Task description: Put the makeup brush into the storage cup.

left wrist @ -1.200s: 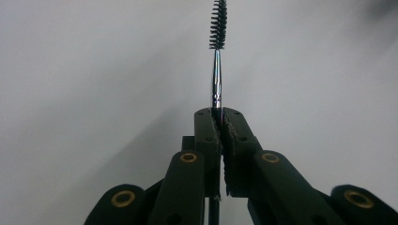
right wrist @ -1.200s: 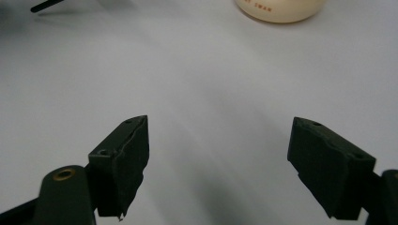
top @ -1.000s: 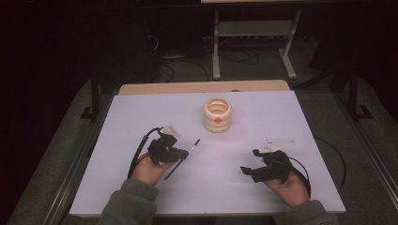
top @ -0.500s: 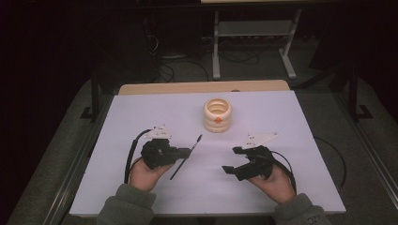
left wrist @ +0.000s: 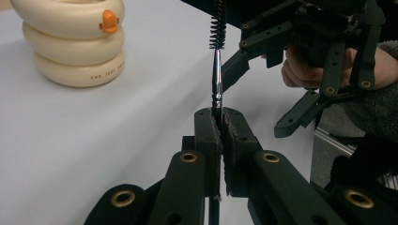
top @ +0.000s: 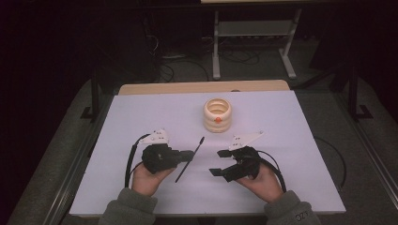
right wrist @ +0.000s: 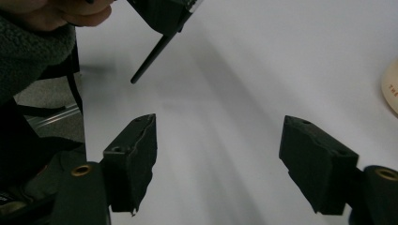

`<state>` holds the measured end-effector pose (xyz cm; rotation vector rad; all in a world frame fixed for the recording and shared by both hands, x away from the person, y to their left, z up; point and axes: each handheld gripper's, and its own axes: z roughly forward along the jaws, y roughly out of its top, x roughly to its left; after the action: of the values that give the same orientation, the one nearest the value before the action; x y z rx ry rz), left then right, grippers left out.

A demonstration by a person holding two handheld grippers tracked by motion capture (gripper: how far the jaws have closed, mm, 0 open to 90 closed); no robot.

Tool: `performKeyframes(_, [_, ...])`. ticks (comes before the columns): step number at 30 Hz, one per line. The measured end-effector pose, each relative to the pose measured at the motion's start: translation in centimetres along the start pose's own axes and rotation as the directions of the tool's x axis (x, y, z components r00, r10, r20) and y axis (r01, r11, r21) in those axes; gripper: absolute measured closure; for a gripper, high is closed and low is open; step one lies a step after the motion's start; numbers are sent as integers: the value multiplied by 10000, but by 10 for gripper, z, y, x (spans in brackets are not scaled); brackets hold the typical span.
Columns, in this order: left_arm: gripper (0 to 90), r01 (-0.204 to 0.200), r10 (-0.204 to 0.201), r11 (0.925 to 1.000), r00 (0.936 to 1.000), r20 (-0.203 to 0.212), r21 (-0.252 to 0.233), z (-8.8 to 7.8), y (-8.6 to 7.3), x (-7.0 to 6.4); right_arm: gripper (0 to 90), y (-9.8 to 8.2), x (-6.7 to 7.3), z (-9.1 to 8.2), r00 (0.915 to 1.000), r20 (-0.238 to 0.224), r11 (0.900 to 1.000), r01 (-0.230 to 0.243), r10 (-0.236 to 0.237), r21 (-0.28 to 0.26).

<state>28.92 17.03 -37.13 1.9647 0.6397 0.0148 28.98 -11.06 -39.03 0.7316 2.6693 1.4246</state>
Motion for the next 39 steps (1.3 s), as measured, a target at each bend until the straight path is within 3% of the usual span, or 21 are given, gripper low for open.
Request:
performKeyframes(4, [861,-171,172,9998,9997,157,-71,3,-2,-3,342,2,-3,-3,9994,-188,9994,-300,297,-187])
performKeyframes(8, [861,-376,381,9990,9990,221,-252,6,-5,-5,395,8,-2,-5,9996,-209,9995,-202,197,-249])
performKeyframes(14, [861,-609,623,9974,9974,353,-393,9,-9,-9,480,16,-5,-5,9958,-873,9958,-349,275,-843])
performKeyframes(23, [861,-820,839,9962,9942,675,-299,17,-13,-14,626,21,-5,-2,9919,-1229,9949,-444,331,-901])
performKeyframes(33, [861,-968,984,9950,9923,753,-248,20,-12,-17,806,20,-6,-3,9798,-1974,9929,-536,316,-1067])
performKeyframes(37, [861,-1120,1127,9936,9908,743,-140,22,-13,-20,842,20,-7,-2,9696,-2414,9918,-674,395,-1085])
performKeyframes(39, [861,-1099,1110,9938,9904,825,-184,22,-13,-20,845,20,-6,-2,9691,-2433,9923,-665,393,-1043])
